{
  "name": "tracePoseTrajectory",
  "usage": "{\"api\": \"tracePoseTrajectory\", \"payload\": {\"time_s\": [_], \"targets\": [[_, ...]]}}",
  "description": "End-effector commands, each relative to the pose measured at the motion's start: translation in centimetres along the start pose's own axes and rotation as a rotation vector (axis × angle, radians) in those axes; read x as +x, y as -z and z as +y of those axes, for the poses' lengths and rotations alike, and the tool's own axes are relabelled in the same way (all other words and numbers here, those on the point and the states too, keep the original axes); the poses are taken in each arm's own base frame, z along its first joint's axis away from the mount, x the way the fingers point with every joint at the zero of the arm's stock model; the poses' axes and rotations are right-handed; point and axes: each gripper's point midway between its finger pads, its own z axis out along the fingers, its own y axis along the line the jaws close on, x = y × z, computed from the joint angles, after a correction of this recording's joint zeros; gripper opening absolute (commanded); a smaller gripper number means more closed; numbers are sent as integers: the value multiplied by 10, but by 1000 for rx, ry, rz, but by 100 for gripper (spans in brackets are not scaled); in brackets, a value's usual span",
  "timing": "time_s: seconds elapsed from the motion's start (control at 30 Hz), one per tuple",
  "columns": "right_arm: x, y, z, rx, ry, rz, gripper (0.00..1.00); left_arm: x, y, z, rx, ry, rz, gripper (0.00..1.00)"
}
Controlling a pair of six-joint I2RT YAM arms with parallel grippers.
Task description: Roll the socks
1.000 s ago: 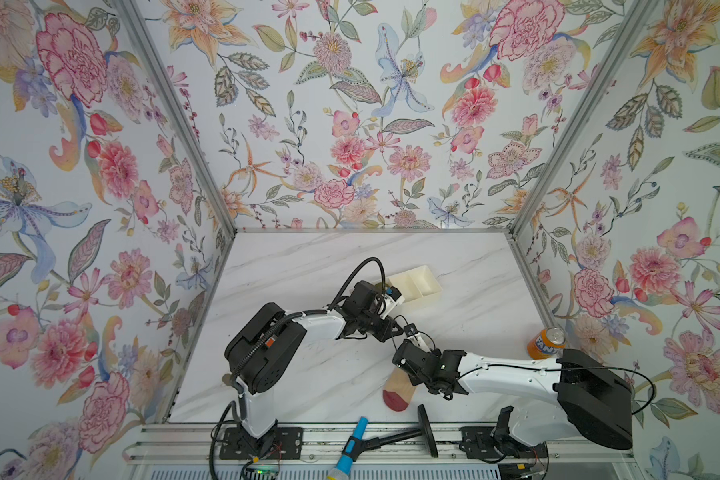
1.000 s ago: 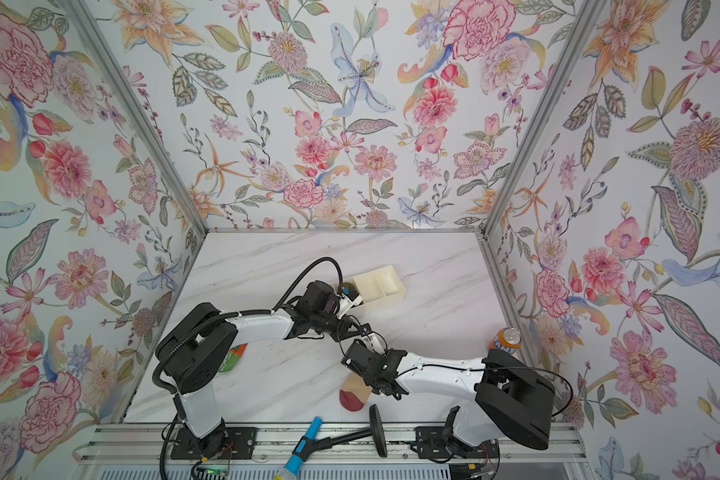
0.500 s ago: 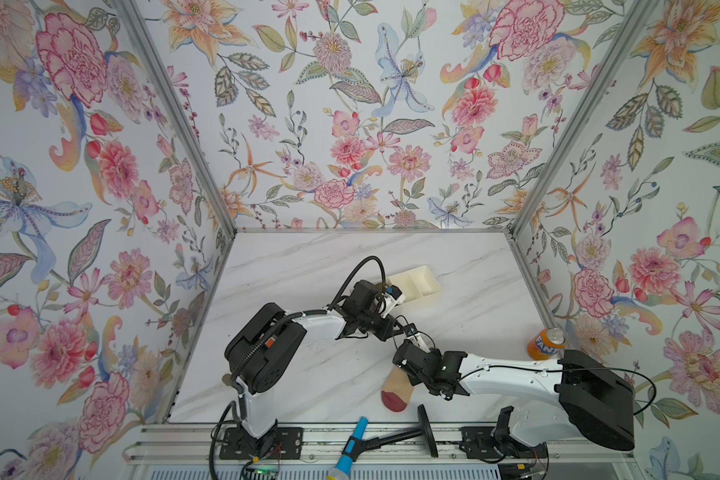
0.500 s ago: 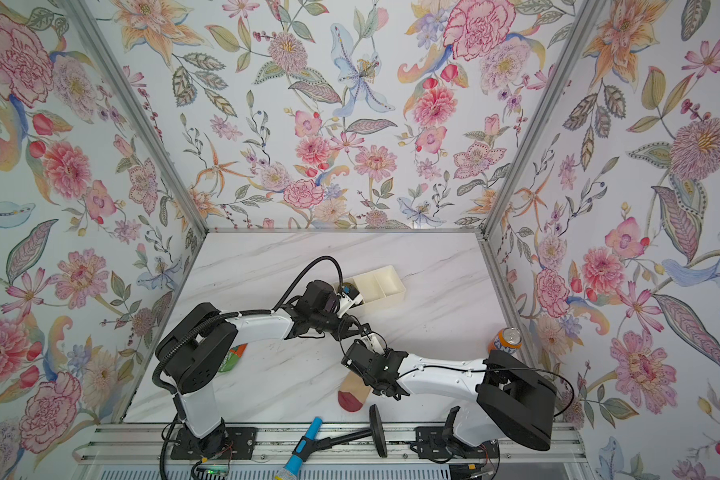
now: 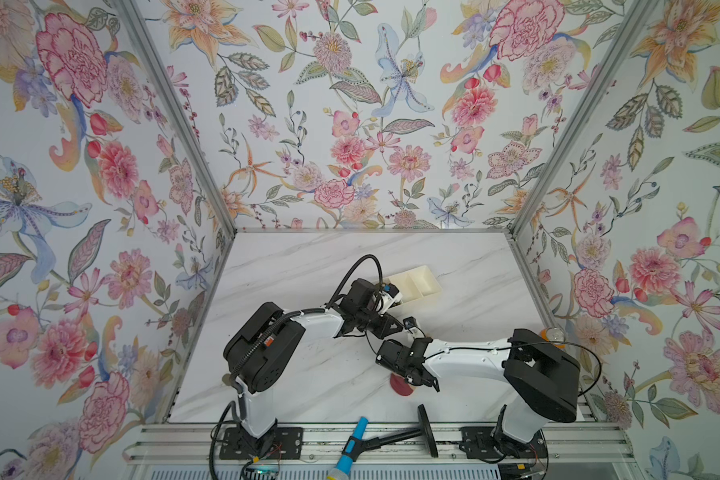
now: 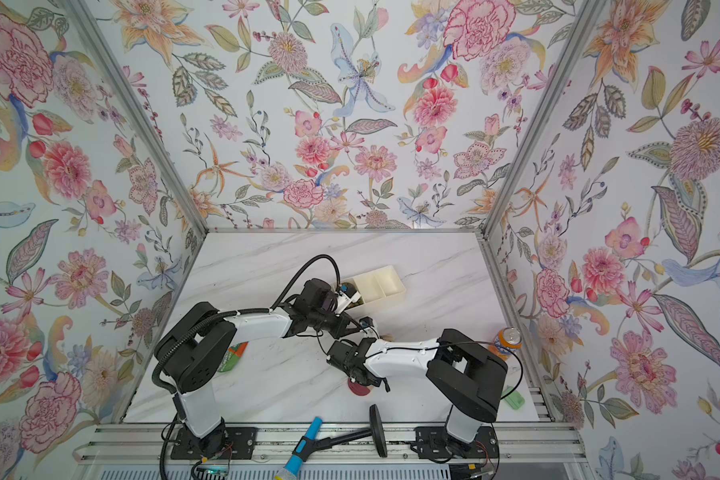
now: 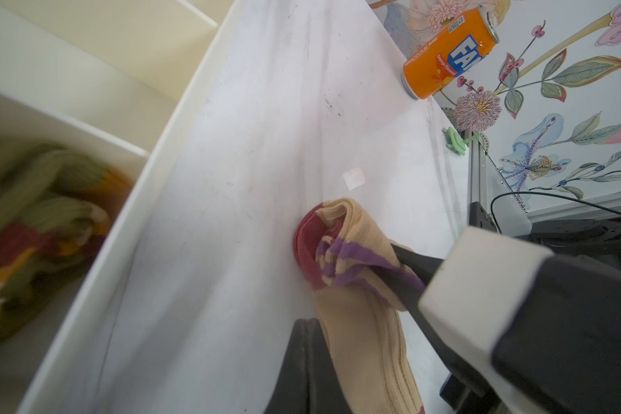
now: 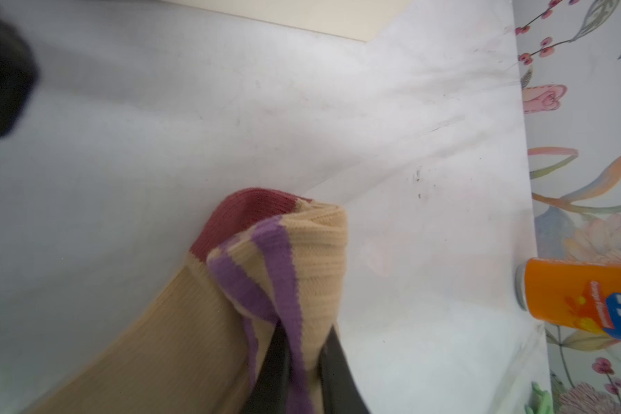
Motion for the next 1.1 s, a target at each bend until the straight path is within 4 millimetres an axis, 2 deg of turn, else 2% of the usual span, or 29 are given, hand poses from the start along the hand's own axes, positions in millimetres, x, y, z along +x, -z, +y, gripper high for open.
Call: {"api": "tracePoseTrajectory", "payload": {"time_s": [0.0, 0.23, 0.37, 0.57, 0.73, 0.93, 1.07], "targets": [[-2, 1, -24, 109, -5, -10, 0, -5, 16, -1, -12, -21, -14, 4], [-8, -4, -40, 156, -38, -33, 0, -8, 21, 3, -27, -23, -19, 4], [-4, -8, -45, 174, -35, -24, 0, -9, 24, 4, -34, -24, -18, 4], [12, -7, -26, 149, 42, 1, 0, -10, 25, 5, -40, -25, -19, 4], [25, -6, -10, 122, 111, 30, 6, -9, 24, 6, -40, -23, -14, 5], [33, -7, -4, 110, 160, 56, 13, -8, 25, 6, -41, -23, -13, 5], [41, -9, 9, 42, 180, 84, 22, -7, 24, 6, -41, -23, -11, 5]]}}
